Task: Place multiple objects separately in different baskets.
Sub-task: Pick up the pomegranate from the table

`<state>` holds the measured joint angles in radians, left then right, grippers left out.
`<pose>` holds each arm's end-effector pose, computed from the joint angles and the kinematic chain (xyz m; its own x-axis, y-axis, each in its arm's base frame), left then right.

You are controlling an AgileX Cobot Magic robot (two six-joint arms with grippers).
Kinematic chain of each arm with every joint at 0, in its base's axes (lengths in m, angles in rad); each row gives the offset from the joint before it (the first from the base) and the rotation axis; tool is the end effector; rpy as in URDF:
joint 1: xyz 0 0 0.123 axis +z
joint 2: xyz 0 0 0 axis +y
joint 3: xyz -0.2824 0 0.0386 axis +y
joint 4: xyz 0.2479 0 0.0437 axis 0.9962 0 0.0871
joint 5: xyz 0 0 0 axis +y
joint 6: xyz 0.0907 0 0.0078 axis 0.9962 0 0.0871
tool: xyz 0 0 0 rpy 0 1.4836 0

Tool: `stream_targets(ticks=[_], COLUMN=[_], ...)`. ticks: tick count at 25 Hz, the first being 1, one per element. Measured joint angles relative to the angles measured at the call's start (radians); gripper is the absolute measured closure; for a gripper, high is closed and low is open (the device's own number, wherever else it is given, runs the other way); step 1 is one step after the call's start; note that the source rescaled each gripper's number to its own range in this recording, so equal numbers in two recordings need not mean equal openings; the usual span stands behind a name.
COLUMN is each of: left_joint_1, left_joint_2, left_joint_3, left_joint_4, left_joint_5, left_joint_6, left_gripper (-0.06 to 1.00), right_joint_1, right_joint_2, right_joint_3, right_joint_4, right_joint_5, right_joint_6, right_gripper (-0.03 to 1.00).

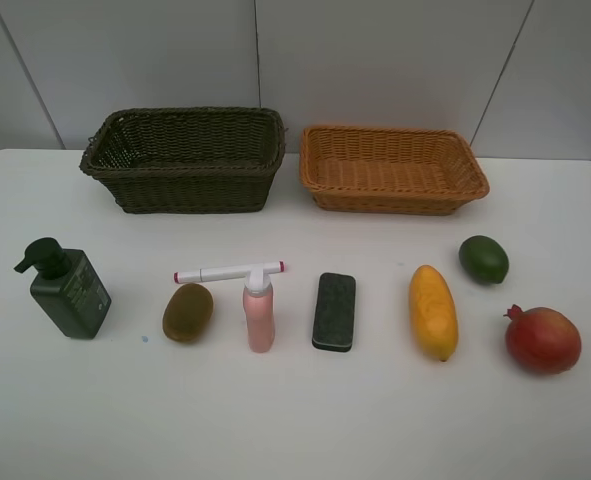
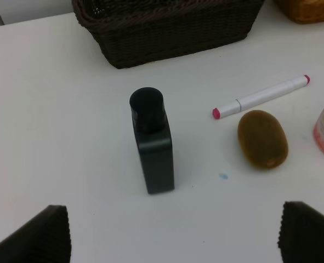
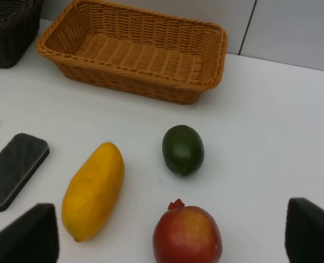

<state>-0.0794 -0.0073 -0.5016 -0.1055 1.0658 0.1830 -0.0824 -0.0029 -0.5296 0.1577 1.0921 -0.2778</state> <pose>-0.0073 -0.0078 0.2775 -0.4240 0.1650 -0.8905 0.2186 0.9728 0.0762 -0.0096 0.0135 0.2836 -0.4309 -0.1664 -0.8869 -0.1329 0.9838 -0.1200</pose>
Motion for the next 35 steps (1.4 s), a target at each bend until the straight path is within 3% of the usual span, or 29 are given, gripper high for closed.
stream_targets(ticks=[35], left_joint_1=[0.000], left_joint_2=[0.000], left_joint_3=[0.000], left_joint_4=[0.025], left_joint_5=[0.000], left_joint_6=[0.000], left_gripper=[-0.06], right_joint_1=[0.000], right_joint_2=[0.001], right_joint_3=[0.000], right_joint_4=[0.018], right_joint_5=[0.000], right_joint_6=[0.038], right_gripper=[-0.03])
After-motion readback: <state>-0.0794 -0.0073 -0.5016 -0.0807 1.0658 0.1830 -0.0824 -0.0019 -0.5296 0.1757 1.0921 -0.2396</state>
